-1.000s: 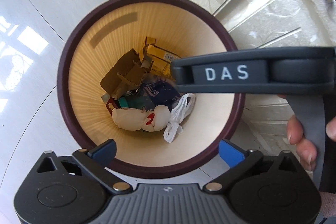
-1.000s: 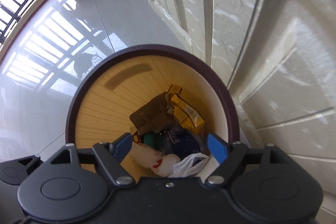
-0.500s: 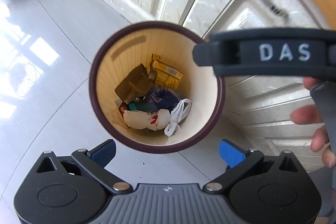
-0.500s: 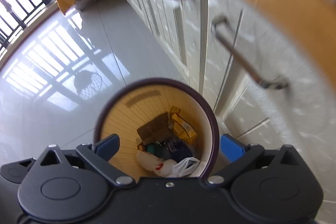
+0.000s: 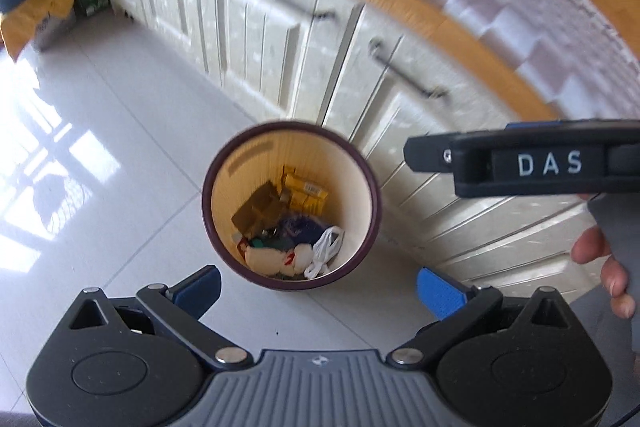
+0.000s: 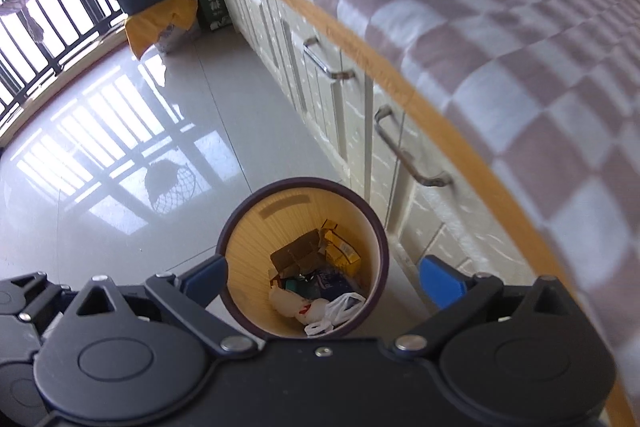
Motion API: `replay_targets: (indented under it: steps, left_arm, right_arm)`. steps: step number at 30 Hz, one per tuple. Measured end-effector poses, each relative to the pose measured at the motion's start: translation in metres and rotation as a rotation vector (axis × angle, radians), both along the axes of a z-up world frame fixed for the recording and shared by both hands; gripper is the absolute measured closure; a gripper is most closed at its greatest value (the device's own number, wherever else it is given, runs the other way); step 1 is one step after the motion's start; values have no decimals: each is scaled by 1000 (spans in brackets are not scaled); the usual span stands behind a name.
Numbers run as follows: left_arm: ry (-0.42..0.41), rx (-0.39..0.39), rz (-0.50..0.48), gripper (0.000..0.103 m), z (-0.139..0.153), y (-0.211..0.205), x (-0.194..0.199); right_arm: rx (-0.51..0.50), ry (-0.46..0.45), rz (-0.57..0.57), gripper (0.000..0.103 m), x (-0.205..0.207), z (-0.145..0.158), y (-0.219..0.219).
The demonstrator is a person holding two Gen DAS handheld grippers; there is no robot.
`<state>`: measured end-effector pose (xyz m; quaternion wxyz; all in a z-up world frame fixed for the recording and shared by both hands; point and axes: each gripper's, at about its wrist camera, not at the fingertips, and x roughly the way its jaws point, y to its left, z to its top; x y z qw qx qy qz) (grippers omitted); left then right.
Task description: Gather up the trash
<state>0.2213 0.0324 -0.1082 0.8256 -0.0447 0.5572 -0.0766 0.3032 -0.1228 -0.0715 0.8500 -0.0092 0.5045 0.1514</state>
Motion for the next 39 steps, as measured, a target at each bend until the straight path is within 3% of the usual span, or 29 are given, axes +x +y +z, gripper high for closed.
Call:
replay_targets:
  steps: [16, 23, 31, 39]
  left_arm:
    - [-258, -23, 34, 0, 95, -8, -66]
    - [-367, 16, 60, 0, 124, -11, -97]
    - [-457, 53, 86, 0, 136, -11, -132]
    - [-469, 58, 104, 0, 128, -11, -165]
  right_arm:
    - [10, -180, -50, 0, -83, 93, -49]
    - [17, -250, -85, 0, -123, 121, -71]
    - [10, -301, -106, 0, -170, 128, -83]
    - [-23, -334, -112, 0, -209, 122, -90]
